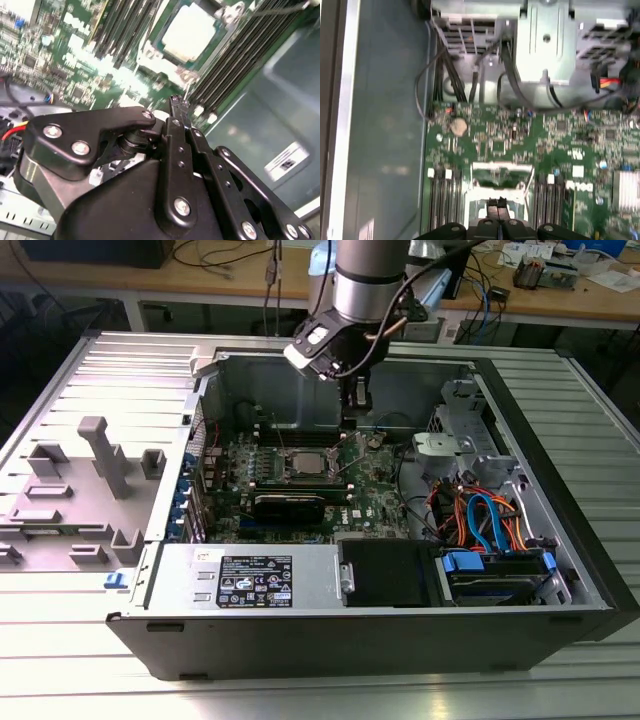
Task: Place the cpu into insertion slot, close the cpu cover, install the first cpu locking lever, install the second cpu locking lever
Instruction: 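Close the cpu cover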
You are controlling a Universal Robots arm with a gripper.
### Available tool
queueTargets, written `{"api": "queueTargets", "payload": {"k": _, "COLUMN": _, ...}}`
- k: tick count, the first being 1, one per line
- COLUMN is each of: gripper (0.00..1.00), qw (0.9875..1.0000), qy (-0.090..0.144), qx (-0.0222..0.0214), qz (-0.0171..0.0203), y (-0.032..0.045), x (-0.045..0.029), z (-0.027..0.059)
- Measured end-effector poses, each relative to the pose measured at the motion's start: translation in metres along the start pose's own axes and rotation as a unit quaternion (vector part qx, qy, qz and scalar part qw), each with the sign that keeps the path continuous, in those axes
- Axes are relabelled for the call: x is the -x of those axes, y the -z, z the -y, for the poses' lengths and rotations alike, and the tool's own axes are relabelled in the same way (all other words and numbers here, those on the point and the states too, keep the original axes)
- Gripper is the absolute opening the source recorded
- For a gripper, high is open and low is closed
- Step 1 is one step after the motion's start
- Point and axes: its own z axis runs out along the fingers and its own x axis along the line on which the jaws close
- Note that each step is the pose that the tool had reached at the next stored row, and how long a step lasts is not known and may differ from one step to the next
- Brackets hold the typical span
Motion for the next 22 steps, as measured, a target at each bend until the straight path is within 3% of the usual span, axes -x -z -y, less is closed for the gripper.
{"api": "queueTargets", "payload": {"k": 5, "gripper": 0.11, "qw": 1.0000, "qy": 0.000, "qx": -0.0002, "qz": 0.0018, "y": -0.0005, "x": 0.0006, "z": -0.0272}}
{"api": "queueTargets", "payload": {"k": 11, "gripper": 0.11, "qw": 1.0000, "qy": 0.000, "qx": -0.0001, "qz": 0.0023, "y": -0.0064, "x": 0.0010, "z": -0.0465}}
{"api": "queueTargets", "payload": {"k": 14, "gripper": 0.11, "qw": 1.0000, "qy": 0.000, "qx": -0.0001, "qz": 0.0022, "y": -0.0134, "x": 0.0013, "z": -0.0506}}
{"api": "queueTargets", "payload": {"k": 22, "gripper": 0.11, "qw": 1.0000, "qy": 0.001, "qx": -0.0002, "qz": 0.0022, "y": -0.0330, "x": 0.0040, "z": -0.0508}}
